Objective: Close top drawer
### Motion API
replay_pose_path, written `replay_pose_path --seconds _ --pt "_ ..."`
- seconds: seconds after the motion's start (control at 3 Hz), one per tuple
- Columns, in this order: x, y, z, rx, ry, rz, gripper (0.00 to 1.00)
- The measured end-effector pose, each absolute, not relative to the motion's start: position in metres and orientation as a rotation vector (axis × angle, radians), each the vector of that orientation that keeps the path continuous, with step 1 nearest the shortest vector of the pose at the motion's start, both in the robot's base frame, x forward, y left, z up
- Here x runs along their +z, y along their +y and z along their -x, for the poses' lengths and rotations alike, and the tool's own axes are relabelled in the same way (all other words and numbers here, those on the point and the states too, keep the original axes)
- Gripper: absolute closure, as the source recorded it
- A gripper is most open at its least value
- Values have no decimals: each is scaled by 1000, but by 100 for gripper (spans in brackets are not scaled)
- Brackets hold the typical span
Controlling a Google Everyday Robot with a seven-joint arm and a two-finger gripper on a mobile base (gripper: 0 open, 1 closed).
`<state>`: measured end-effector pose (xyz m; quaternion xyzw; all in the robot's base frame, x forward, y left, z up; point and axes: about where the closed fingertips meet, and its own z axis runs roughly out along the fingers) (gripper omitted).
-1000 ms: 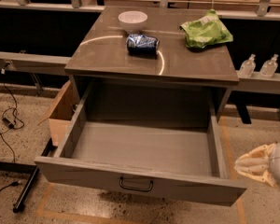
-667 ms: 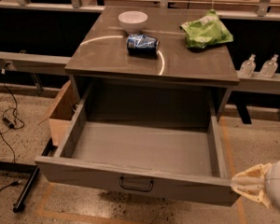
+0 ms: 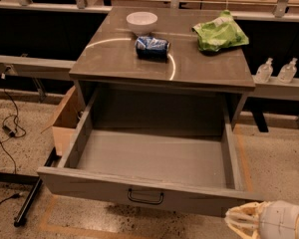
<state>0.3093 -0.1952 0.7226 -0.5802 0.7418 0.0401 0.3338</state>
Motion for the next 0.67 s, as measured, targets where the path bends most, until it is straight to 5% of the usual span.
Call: replay_pose_path --seconds 0.67 --pt "680 -159 -318 13 1809 1508 100"
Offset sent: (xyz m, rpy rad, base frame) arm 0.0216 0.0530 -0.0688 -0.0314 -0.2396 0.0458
